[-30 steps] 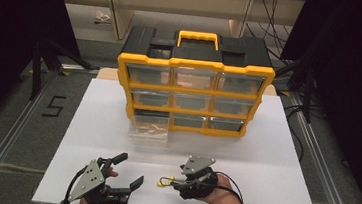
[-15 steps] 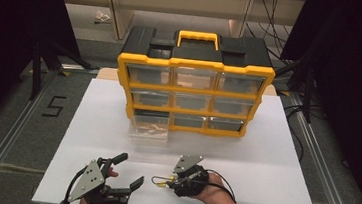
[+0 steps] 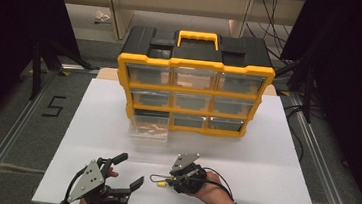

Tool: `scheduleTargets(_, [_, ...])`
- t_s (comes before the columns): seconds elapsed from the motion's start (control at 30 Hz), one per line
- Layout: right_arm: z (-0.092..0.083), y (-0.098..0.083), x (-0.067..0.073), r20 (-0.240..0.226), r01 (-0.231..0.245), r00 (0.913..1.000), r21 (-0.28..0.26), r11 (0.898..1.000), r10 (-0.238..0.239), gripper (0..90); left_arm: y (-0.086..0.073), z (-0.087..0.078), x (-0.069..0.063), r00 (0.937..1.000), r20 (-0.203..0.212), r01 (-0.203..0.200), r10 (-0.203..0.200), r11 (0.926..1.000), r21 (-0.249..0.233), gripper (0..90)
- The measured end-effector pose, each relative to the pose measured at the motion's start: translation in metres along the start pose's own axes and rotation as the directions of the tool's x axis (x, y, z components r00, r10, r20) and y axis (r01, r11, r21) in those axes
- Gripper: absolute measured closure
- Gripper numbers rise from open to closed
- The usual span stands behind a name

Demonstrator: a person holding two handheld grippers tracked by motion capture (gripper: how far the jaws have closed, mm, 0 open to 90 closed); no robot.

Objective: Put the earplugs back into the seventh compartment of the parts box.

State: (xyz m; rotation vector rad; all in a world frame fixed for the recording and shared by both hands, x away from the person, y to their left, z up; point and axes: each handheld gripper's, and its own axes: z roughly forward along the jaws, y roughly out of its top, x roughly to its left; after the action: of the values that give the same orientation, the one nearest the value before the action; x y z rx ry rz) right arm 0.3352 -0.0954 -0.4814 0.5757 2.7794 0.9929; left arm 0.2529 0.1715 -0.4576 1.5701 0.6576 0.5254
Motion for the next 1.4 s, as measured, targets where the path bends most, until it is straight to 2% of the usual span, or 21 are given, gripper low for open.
scheduleTargets(0.07, [-0.007,0.002,-0.004,0.014,-0.012,0.9998,-0.034,0.999,0.012,69.3,0.000,0.000,0.000,1.0000,0.000,0.000,0.000,1.0000,0.000,15.8])
scheduleTargets(0.23, [-0.016,0.006,-0.008,0.030,-0.024,0.9992,-0.079,0.997,0.026,69.4,0.000,0.000,0.000,1.0000,-0.002,0.001,-0.001,1.0000,-0.001,15.8])
scheduleTargets(0.27, [-0.021,0.009,-0.010,0.039,-0.035,0.9985,-0.103,0.994,0.039,69.4,0.000,0.000,0.000,1.0000,-0.002,0.002,-0.002,1.0000,-0.002,15.8])
scheduleTargets(0.33, [-0.023,0.011,-0.011,0.039,-0.040,0.9982,-0.116,0.992,0.045,69.5,0.000,0.000,0.000,1.0000,-0.002,0.003,-0.003,1.0000,-0.001,15.8])
scheduleTargets(0.47, [-0.032,0.026,-0.019,0.051,-0.040,0.9975,-0.173,0.984,0.049,69.4,-0.001,0.001,0.000,1.0000,-0.001,0.001,-0.001,1.0000,-0.001,15.8])
scheduleTargets(0.53, [-0.033,0.028,-0.020,0.055,-0.035,0.9974,-0.180,0.983,0.046,69.4,0.000,0.000,0.000,1.0000,-0.003,-0.001,0.001,1.0000,-0.003,15.8])
scheduleTargets(0.8, [-0.043,0.058,-0.028,0.080,-0.018,0.9960,-0.250,0.968,0.039,69.3,0.000,0.002,0.001,1.0000,-0.004,-0.009,0.009,0.9999,-0.005,15.8])
scheduleTargets(0.9, [-0.044,0.065,-0.030,0.087,-0.013,0.9955,-0.253,0.968,0.036,69.2,0.000,0.004,0.004,0.9999,-0.008,-0.014,0.014,0.9999,-0.002,15.8])
scheduleTargets(1.1, [-0.045,0.084,-0.037,0.112,-0.002,0.9932,-0.266,0.964,0.033,69.2,-0.001,0.007,0.008,0.9999,-0.015,0.007,-0.007,1.0000,-0.004,15.9])
scheduleTargets(1.13, [-0.043,0.090,-0.039,0.120,0.001,0.9922,-0.268,0.963,0.032,69.1,-0.002,0.008,0.008,0.9998,-0.012,0.013,-0.013,0.9999,-0.007,15.9])
scheduleTargets(1.27, [-0.040,0.097,-0.042,0.128,0.001,0.9911,-0.270,0.963,0.035,69.1,-0.001,0.011,0.007,1.0000,-0.003,0.004,-0.004,1.0000,-0.005,15.9])
scheduleTargets(1.4, [-0.034,0.106,-0.047,0.138,-0.004,0.9895,-0.267,0.964,0.042,69.0,-0.002,0.013,0.006,0.9999,0.003,0.012,-0.012,0.9999,-0.003,15.9])
